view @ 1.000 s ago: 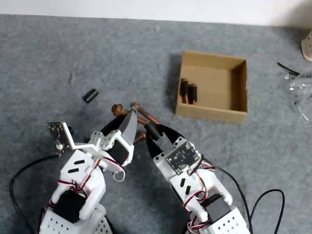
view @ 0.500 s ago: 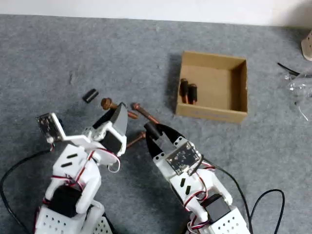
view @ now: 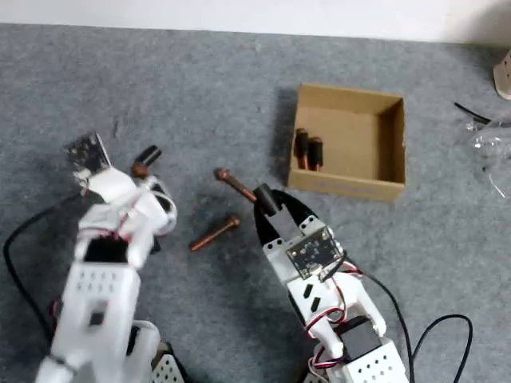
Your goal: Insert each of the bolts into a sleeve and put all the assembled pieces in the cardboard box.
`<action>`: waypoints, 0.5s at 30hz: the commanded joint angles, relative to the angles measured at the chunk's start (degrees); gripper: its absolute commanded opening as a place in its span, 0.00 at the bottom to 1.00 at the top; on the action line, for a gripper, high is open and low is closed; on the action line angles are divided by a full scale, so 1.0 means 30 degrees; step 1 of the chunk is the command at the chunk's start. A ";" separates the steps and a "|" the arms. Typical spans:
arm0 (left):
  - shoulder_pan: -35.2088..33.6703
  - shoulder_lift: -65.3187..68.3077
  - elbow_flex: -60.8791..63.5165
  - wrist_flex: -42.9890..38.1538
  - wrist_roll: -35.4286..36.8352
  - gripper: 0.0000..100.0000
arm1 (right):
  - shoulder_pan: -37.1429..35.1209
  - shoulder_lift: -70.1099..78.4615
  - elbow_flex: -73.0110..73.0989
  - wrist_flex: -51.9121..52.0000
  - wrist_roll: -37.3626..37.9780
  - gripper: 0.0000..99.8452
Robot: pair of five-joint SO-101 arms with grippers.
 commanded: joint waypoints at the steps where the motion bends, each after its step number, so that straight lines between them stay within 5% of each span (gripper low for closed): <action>1: -0.3121 0.5700 -0.3297 -0.1934 -0.0147 0.01 | 0.0278 -0.0308 0.1978 -0.0601 0.0117 0.00; 15: -0.9451 1.7509 -1.0505 -0.1993 0.1495 0.01 | 0.0278 -0.0278 0.1978 -0.0249 0.0117 0.00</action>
